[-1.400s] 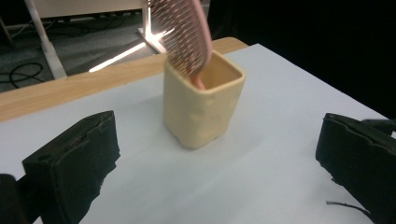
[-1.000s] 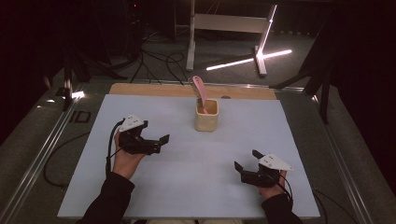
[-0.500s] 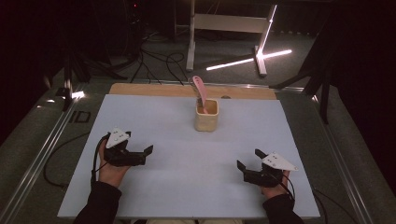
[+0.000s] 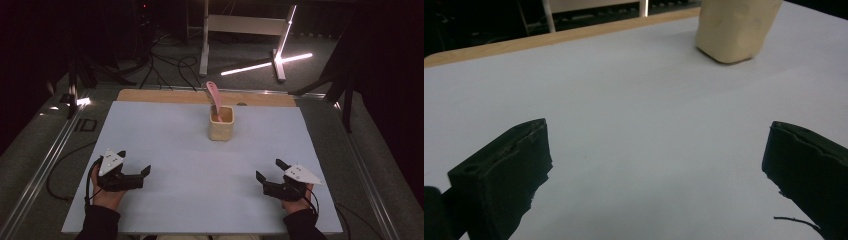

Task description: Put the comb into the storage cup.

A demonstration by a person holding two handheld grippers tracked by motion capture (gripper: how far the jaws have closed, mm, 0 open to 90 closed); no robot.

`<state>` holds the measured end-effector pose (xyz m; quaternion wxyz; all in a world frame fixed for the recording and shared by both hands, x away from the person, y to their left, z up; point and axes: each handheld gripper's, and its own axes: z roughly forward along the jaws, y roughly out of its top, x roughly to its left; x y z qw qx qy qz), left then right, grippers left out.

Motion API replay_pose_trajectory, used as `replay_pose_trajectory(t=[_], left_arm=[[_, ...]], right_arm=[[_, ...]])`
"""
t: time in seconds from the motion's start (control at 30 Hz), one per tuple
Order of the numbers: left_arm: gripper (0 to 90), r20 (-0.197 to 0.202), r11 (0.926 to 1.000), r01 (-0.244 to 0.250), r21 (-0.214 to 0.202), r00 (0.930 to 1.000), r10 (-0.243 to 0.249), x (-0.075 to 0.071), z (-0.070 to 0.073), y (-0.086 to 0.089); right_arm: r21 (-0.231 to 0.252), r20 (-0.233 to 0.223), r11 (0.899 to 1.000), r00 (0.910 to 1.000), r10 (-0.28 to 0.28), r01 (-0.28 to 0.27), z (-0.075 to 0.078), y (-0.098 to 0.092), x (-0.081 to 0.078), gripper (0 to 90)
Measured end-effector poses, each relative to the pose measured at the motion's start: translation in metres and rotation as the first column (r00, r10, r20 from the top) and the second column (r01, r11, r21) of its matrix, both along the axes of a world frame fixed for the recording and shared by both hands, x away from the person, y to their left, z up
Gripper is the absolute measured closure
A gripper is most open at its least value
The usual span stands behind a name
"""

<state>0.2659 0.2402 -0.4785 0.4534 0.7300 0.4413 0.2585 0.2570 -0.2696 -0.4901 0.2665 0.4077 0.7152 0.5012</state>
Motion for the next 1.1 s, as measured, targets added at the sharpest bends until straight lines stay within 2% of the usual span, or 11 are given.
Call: replay_pose_trajectory(t=[0.27,0.43,0.47,0.57,0.6,0.67,0.7,1.1], left_arm=[[0.0,0.038,0.9985,-0.042,-0.036,0.9984,0.043,-0.014,-0.006,0.020],[0.0,0.062,0.9983,-0.055,-0.019,0.9965,0.056,-0.021,-0.007,0.024],[0.0,0.071,0.9982,-0.059,-0.010,0.9957,0.059,-0.023,-0.007,0.025],[0.0,0.101,0.9973,-0.071,-0.019,0.9922,0.073,-0.026,-0.005,0.027],[0.0,0.123,0.9958,-0.088,-0.028,0.9883,0.090,-0.027,-0.004,0.028],[0.0,0.123,0.9958,-0.088,-0.028,0.9883,0.090,-0.027,-0.004,0.028],[0.0,0.141,0.9942,-0.103,-0.030,0.9843,0.106,-0.028,-0.004,0.029],[0.0,0.140,0.9927,-0.120,-0.006,0.9828,0.120,-0.023,-0.009,0.026]], right_arm=[[0.018,0.008,1.000,0.9998,-0.016,0.015,0.002,-0.007,-0.005,13.2],[0.019,0.016,1.000,0.9998,-0.009,0.009,0.003,-0.007,-0.009,12.6],[0.021,0.018,1.000,0.9998,-0.010,0.009,0.003,-0.007,-0.010,11.9],[0.025,0.022,0.999,0.9995,-0.022,0.021,0.003,-0.010,-0.016,10.6],[0.025,0.023,0.999,0.9994,-0.024,0.024,0.003,-0.011,-0.017,10.4],[0.022,0.023,0.999,0.9994,-0.026,0.026,0.003,-0.012,-0.018,10.4],[0.022,0.023,0.999,0.9994,-0.026,0.026,0.003,-0.012,-0.018,10.3],[0.011,0.003,1.000,0.9996,-0.027,0.027,-0.002,-0.014,-0.018,10.1]])
